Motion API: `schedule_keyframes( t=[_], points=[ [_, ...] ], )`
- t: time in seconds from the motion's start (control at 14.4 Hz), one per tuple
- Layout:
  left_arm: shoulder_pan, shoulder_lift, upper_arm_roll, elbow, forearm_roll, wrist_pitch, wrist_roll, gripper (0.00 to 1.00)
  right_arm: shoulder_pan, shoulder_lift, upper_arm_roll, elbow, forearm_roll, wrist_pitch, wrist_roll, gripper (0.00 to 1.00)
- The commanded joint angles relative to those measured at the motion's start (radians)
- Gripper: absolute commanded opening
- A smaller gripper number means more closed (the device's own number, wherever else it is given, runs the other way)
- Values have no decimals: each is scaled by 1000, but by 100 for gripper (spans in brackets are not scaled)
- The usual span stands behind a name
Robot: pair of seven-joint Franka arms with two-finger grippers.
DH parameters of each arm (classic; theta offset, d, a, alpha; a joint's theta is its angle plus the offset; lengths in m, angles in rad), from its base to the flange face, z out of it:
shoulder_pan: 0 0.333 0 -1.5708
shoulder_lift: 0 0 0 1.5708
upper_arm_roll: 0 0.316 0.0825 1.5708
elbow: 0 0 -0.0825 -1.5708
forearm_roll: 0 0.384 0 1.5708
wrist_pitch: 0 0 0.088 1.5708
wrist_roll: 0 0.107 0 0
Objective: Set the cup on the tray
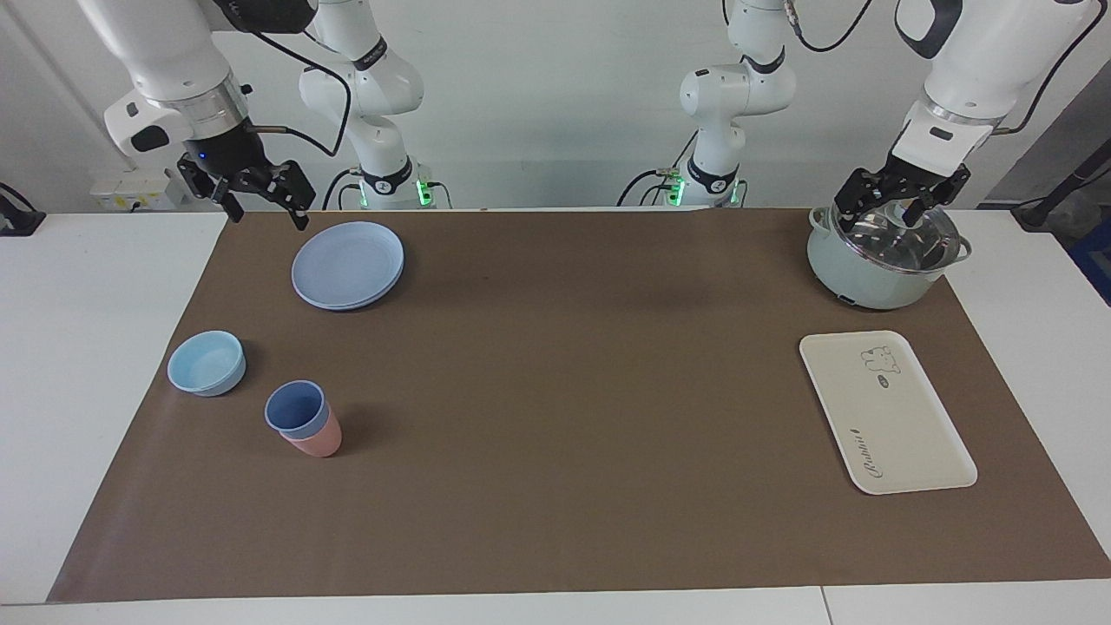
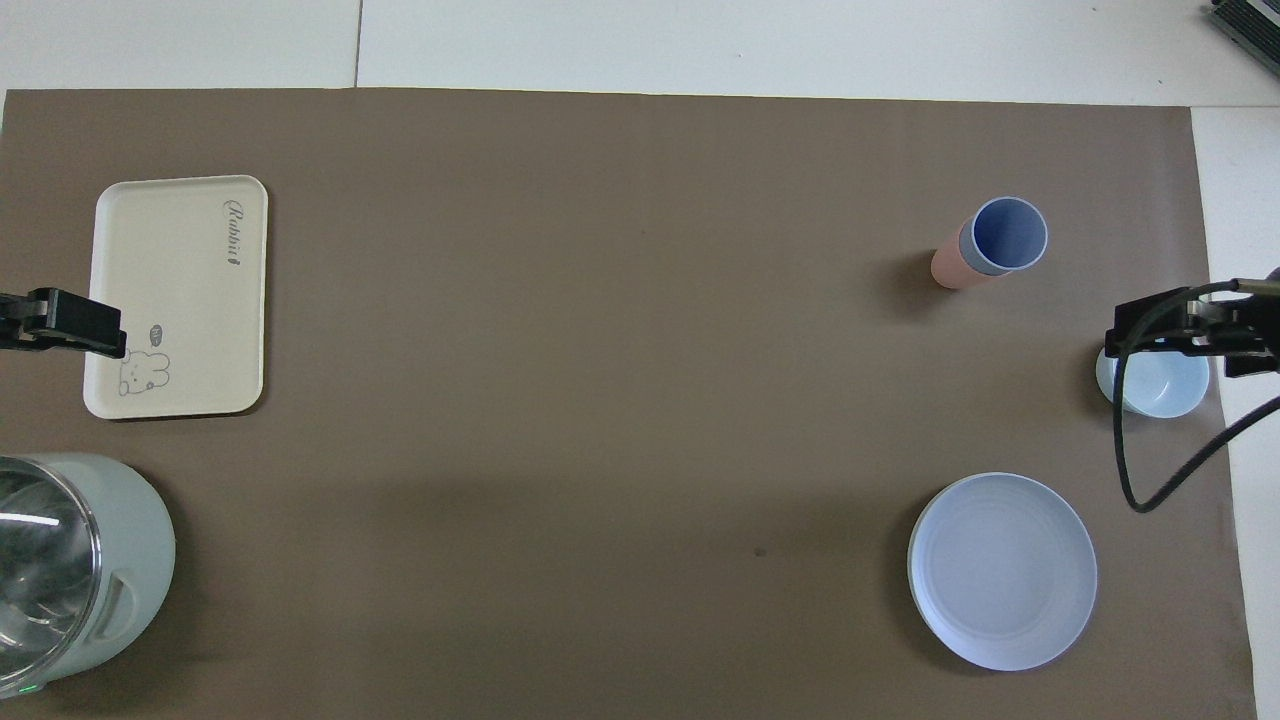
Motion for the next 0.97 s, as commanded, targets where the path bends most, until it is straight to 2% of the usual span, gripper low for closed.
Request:
schedule_keyframes(
  t=[0.0,0.62,0.76,0.9],
  points=[
    [10,-28,-6,-30,13,4,4,100,-11,-23,0,-22,23,-6,-20,100],
    [10,-28,-6,-30,13,4,4,100,-31,-28,2,-33,25,9,-62,100],
    [10,-28,-6,-30,13,4,4,100,-57,-28,2,-53,29,47,-159,100],
    [10,-28,-6,-30,13,4,4,100,-90,-47,0,-137,58,182,-369,100]
  ],
)
